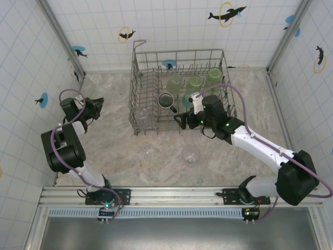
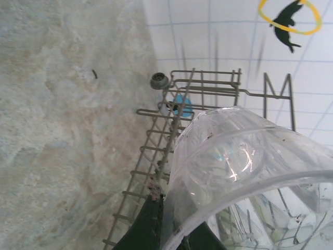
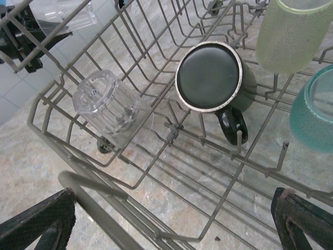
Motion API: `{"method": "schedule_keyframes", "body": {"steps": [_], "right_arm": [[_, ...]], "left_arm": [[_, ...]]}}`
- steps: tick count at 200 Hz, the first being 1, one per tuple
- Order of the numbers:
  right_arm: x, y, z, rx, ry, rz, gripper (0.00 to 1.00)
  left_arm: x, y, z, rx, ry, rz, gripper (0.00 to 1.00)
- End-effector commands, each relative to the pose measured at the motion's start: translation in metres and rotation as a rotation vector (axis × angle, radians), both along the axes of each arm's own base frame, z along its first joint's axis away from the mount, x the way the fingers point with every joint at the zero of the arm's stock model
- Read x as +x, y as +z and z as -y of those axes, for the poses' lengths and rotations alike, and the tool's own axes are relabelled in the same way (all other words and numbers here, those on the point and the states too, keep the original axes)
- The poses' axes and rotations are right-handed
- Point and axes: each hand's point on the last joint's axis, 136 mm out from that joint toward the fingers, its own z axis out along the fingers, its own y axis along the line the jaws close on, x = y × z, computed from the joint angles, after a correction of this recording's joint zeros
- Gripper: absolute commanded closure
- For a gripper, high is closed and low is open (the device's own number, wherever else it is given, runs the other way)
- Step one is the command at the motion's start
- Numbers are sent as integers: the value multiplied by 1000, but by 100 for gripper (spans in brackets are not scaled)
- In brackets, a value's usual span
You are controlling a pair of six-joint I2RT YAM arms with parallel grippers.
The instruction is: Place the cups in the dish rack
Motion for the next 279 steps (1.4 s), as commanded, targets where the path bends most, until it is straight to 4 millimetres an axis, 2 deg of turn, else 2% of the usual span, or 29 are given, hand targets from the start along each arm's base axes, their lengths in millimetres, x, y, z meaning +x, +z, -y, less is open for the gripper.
{"method": "schedule_keyframes", "body": {"steps": [1,52,87,119,168,218,260,276,279], "right_arm": [[9,17,-8,37,3,17,0],[16,18,-18,51,17,9,0],[16,20,-19,55,20,17,0],[15,26,-18,65,33,24,0],[14,27,-13,96,39,-4,0],[18,36,-3,171,35,-22,0],[24,39,10,259,25,-81,0],[32,48,14,305,11,-77,0],[33,48,15,311,9,-79,0]], "left_arm": [[-5,33,3,-25,-1,118,100],[-23,49,11,12,46,127,100],[-29,75,16,91,73,157,100],[-33,91,27,93,57,165,100],[-47,106,73,94,-13,171,100],[-48,149,96,105,-53,241,100],[-47,183,135,119,-163,283,100],[-45,178,147,120,-198,264,100],[-43,191,150,121,-202,291,100]]}}
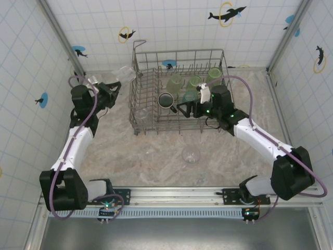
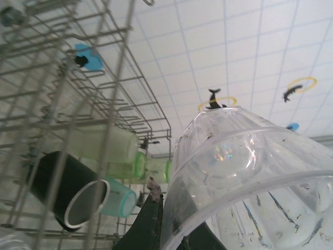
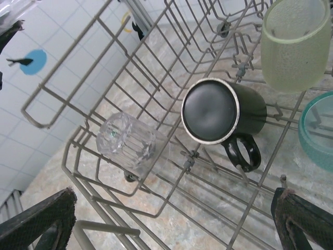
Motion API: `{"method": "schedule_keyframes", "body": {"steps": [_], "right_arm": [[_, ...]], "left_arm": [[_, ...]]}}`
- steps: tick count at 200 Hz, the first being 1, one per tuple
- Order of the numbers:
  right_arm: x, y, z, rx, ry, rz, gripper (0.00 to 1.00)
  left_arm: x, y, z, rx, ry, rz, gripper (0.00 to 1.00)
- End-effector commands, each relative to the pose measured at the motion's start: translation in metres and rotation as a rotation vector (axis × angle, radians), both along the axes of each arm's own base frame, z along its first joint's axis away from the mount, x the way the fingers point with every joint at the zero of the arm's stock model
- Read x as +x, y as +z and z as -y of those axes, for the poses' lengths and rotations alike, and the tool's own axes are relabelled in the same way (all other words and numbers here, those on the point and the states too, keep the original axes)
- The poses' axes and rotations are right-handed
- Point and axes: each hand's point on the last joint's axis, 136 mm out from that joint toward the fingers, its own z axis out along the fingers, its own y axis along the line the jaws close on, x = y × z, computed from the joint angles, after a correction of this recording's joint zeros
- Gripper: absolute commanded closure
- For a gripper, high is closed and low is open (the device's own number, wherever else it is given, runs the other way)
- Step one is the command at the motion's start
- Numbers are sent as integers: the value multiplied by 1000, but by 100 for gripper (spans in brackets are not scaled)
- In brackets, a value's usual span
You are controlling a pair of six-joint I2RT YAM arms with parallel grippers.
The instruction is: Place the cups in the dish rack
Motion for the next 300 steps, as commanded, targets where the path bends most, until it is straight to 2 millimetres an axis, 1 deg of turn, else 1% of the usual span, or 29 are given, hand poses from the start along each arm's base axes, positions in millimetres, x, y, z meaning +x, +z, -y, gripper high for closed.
{"method": "schedule_keyframes", "body": {"steps": [1,10,33,59,99,115,142,170,197,226,254,281,300], "right_arm": [[1,22,3,104,10,13,0],[4,24,5,124,2,3,0],[10,33,7,206,4,-13,0],[18,50,7,308,20,-21,0],[27,71,-1,441,62,-24,0],[31,74,-4,488,69,-36,0],[36,82,-6,560,85,-46,0],[40,91,-7,623,95,-42,0],[48,88,-10,651,104,-61,0],[56,86,-13,694,112,-78,0],[60,94,-15,766,141,-80,0],[67,95,-18,808,144,-98,0],[68,97,-23,820,156,-95,0]], "left_arm": [[4,29,17,29,-48,66,100],[5,31,25,29,-68,70,100],[9,31,45,37,-109,69,100],[13,22,70,37,-161,43,100],[15,10,113,33,-255,18,100],[13,7,130,27,-296,12,100],[11,-1,148,17,-337,0,100],[9,-3,158,-11,-370,-5,100],[7,-1,166,-40,-393,-2,100],[6,2,170,-64,-409,-2,100],[4,5,175,-86,-425,1,100],[5,1,178,-93,-439,-13,100],[5,-2,179,-99,-442,-21,100]]}}
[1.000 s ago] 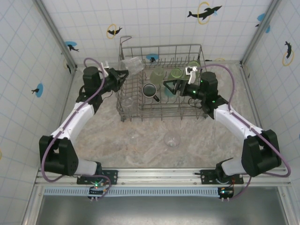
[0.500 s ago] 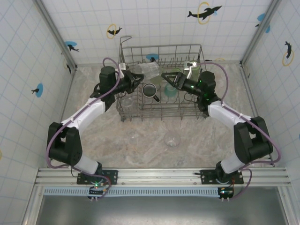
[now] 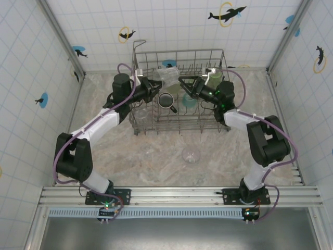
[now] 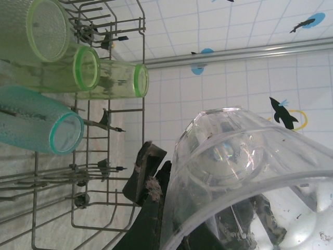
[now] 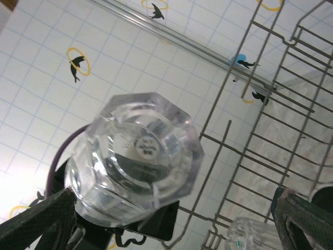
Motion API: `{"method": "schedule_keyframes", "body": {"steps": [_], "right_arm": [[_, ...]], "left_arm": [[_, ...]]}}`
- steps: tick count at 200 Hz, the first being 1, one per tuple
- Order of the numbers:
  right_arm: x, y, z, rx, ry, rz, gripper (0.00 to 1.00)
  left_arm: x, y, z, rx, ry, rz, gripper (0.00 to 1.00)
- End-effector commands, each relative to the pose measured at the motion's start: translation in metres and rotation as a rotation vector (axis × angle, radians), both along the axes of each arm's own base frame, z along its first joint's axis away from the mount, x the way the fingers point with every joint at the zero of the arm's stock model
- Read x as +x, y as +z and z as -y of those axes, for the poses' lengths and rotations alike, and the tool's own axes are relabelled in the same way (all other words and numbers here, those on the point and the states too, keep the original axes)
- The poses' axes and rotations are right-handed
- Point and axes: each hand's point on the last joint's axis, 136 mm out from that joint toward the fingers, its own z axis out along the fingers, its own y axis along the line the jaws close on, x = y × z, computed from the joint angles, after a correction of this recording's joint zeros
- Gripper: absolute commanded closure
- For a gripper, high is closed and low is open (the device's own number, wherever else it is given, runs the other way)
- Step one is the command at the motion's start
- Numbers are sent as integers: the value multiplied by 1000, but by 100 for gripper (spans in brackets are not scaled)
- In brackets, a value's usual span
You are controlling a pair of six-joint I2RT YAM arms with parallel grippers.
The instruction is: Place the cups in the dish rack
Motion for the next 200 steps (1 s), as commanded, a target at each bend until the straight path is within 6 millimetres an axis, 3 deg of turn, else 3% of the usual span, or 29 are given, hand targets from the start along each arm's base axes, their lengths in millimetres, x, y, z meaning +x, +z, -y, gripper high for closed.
{"method": "schedule_keyframes", "body": {"steps": [1,119,200], "right_arm": [[-3,37,-4,83,20,99,0],[8,52,-10,203,45,129,4],[7,53,-12,238,75,122,35]], "left_arm": [[-1,21,8,-48,-36,56,100],[-5,26,28,-116,-92,34,100],[-3,25,29,-119,-88,41,99]]}}
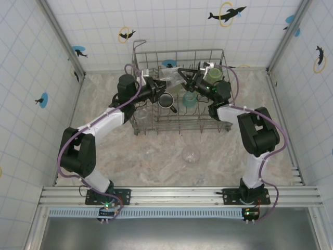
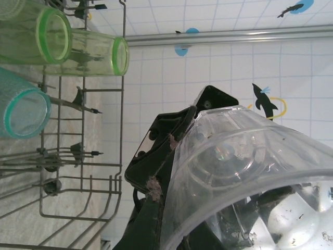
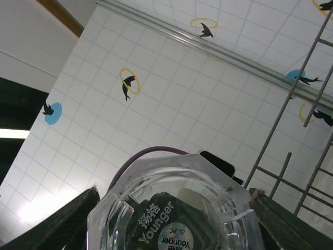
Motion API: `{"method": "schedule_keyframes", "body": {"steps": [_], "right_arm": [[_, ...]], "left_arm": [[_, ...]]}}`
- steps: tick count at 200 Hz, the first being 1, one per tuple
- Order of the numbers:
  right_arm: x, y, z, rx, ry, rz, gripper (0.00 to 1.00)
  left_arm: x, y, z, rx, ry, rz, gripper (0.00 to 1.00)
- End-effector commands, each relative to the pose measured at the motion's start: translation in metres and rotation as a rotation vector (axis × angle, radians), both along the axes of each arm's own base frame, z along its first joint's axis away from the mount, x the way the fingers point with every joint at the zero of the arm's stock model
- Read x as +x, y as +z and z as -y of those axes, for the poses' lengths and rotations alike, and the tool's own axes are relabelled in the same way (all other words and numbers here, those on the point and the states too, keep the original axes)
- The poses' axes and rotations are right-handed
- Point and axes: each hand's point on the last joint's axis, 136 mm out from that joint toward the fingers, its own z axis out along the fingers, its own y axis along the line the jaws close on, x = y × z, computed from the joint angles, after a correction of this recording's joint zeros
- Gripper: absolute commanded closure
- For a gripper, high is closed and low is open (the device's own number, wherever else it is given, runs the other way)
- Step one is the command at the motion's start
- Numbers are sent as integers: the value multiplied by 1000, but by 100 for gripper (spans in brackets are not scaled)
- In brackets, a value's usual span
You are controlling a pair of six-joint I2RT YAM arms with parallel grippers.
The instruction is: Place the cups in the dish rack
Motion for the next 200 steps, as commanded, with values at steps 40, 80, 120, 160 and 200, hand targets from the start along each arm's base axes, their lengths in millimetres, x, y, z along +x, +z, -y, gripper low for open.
{"method": "schedule_keyframes", "body": {"steps": [40,80,120,160,200], "right_arm": [[-7,21,4,32,5,94,52],[-8,24,7,17,-16,101,59],[-5,22,14,-31,-67,101,60],[-2,26,19,-73,-108,121,59],[5,24,24,-136,-154,122,60]], "left_arm": [[6,19,0,17,22,98,77],[8,20,-5,78,58,127,51],[7,27,-10,132,78,174,38],[6,32,-25,232,150,220,18],[6,43,-41,315,200,273,10]]}}
